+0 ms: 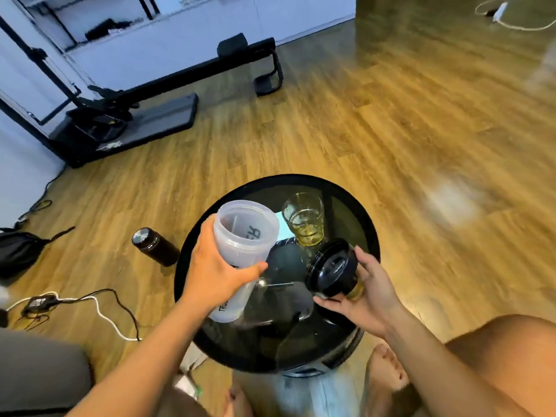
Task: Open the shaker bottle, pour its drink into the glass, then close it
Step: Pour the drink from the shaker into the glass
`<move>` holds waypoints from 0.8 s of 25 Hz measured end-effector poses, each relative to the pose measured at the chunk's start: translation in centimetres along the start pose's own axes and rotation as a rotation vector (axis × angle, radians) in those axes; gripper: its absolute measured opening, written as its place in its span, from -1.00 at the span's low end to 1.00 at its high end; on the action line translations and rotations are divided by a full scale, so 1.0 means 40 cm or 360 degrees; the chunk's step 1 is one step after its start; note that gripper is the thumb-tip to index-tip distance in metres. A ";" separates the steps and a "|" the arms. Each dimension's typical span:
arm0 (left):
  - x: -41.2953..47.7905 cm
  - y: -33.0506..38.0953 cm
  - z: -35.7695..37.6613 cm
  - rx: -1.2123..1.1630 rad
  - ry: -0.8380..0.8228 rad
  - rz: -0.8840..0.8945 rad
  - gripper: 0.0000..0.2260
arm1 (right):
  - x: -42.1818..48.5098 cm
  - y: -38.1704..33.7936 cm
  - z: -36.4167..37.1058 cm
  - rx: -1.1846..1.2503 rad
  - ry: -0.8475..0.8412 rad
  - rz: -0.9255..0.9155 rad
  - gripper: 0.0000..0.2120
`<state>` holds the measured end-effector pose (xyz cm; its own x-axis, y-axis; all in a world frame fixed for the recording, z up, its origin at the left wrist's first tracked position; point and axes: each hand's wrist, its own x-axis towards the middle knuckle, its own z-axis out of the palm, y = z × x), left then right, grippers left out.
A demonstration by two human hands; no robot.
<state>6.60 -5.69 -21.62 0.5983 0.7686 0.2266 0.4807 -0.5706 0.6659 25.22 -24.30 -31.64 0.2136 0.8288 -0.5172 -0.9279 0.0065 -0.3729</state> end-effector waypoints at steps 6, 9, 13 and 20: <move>0.083 0.036 0.015 0.0178 -0.0092 0.0181 -0.15 | 0.026 0.009 0.013 -0.0064 0.0046 0.0093 -0.49; 0.128 0.055 0.027 0.0283 -0.0155 0.0264 -0.19 | 0.033 0.002 0.034 -0.0111 0.0011 0.0121 -0.48; 0.165 0.069 0.041 0.0491 -0.0226 0.0345 -0.22 | 0.036 0.008 0.058 -0.0221 0.0004 0.0163 -0.43; 0.182 0.090 0.051 0.0658 -0.0255 0.0311 -0.21 | 0.033 -0.003 0.063 -0.0275 0.0070 0.0157 -0.44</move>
<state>14.00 -2.72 -19.02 0.7784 0.5997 0.1856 0.5444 -0.7921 0.2758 24.87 -21.80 -30.33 0.1409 0.7955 -0.5894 -0.8795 -0.1728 -0.4435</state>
